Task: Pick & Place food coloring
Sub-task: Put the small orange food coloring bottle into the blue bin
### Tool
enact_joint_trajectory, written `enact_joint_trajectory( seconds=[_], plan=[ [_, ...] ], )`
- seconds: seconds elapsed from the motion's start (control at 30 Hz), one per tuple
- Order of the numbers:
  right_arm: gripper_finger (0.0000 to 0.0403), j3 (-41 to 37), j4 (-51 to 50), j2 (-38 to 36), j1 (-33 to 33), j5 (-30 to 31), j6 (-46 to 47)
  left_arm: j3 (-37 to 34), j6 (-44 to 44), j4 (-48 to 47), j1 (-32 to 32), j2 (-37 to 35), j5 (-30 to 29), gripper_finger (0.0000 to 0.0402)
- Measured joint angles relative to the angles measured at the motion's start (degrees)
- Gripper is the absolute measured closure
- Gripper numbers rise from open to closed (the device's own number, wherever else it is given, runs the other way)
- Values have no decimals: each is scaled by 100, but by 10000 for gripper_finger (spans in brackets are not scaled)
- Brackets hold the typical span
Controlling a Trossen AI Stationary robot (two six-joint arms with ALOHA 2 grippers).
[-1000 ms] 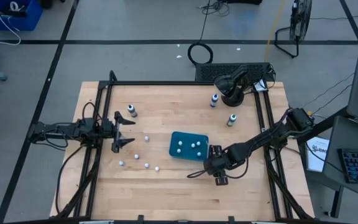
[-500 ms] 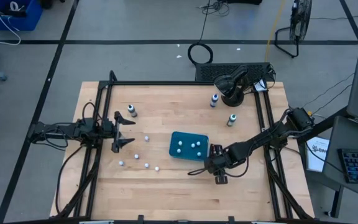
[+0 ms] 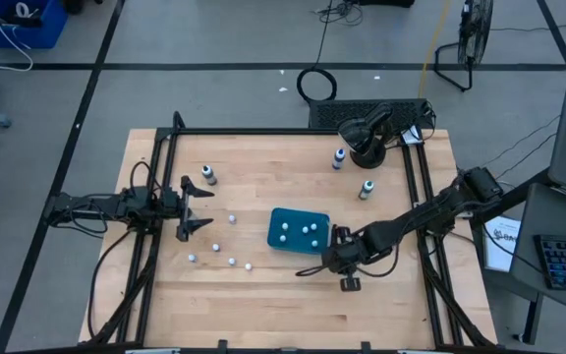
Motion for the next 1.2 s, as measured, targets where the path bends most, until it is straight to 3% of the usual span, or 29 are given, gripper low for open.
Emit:
enact_joint_trajectory(
  seconds=[0.13, 0.27, 0.5, 0.6, 0.77, 1.2],
  plan=[
    [354, 838, -757, -261, -50, 702, -428, 0, 0, -2, 0, 1, 0, 36],
    [354, 1992, -1334, -118, -437, 860, -944, 0, 0, -6, 0, 0, 0, 36],
    [354, 4045, -2622, 941, -1193, 838, -1868, 0, 0, 8, 0, 0, 0, 36],
    [354, 4565, -3096, 1512, -1516, 647, -2163, 1, 0, 4, 0, 1, 2, 36],
    [354, 4569, -3075, 2183, -1879, 83, -2529, 0, 0, 2, 0, 0, 2, 37],
    [354, 3753, -2023, 2912, -2247, 94, -3018, 1, 0, 4, -1, 0, 1, 36]
  ],
)
